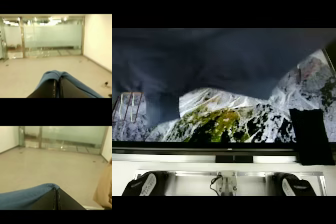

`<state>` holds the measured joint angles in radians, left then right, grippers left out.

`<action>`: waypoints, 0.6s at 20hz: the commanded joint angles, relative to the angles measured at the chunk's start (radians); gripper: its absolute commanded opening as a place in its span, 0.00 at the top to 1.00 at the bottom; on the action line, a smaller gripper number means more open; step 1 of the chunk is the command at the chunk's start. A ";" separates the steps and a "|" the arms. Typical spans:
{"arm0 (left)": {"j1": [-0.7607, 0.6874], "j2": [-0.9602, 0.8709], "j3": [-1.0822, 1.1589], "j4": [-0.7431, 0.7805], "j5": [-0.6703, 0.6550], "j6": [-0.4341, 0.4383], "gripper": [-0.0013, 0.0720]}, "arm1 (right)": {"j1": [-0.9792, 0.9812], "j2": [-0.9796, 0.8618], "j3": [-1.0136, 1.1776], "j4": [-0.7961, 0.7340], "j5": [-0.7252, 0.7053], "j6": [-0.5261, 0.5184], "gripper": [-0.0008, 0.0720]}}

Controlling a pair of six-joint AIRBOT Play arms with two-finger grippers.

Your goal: Fold the shirts.

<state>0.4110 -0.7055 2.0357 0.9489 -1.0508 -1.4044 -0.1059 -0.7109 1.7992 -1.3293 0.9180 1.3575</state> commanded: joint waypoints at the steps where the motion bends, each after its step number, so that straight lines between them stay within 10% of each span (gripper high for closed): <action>1: 0.006 0.105 -0.064 0.088 -0.044 -0.137 0.94 | 0.001 0.104 0.015 -0.103 0.031 0.082 0.90; 9: 0.006 0.063 -0.217 0.047 -0.366 -0.134 0.94 | 0.001 -0.041 -0.030 -0.249 0.524 0.105 0.90; 12: 0.006 0.044 -0.526 -0.011 -0.351 -0.012 0.94 | 0.001 -0.171 -0.183 -0.270 0.552 0.106 0.90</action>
<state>0.4164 -0.6460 1.7206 0.9852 -1.3582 -1.5021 -0.1055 -0.7807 1.7184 -1.5486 1.3735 1.4544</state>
